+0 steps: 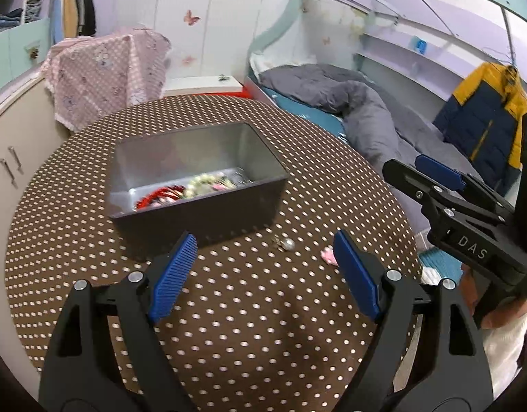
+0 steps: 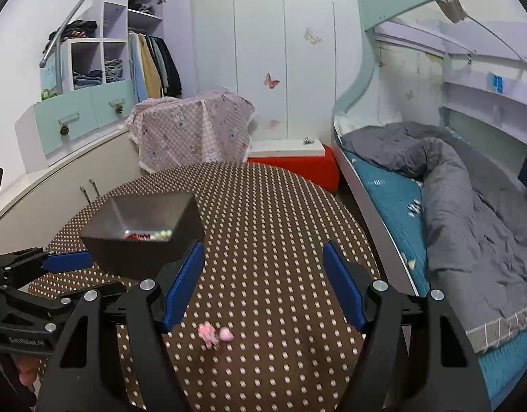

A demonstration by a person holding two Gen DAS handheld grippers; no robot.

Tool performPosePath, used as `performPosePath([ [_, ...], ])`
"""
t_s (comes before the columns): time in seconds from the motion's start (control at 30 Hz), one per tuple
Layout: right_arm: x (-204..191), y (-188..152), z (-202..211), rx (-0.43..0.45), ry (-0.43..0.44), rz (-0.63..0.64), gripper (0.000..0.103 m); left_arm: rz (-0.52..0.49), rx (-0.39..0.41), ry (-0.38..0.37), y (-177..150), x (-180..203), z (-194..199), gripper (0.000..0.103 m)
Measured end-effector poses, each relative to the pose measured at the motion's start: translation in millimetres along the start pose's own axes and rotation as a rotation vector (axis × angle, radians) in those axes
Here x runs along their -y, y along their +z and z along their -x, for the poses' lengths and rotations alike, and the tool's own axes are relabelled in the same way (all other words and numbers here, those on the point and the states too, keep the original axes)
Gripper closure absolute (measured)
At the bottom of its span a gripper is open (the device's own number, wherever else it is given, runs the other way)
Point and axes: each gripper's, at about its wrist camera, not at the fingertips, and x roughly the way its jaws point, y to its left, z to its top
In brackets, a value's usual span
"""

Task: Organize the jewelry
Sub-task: 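Withdraw both tools from the box toward the remaining charms, then grasp the pink heart charm with the right tool while the left tool grasps the silver pearl charm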

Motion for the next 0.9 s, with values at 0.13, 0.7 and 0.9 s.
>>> performPosePath([
  [0.13,3.9,-9.6,-2.2,-0.034,-0.007,-0.011,0.035,-0.035,-0.013,-0.017,-6.5,7.9,-12.6,0.022],
  [0.7,13.5,-35.1,-21.3,-0.145,0.021,-0.043,0.036,-0.067,-0.134,-0.036,-6.9,8.3,-66.8,0.068],
  [0.9,10.2,-42.1,-22.2,-0.167,0.06,-0.041,0.036,-0.092,-0.148,-0.005,-6.9,13.0,-70.0,0.079],
])
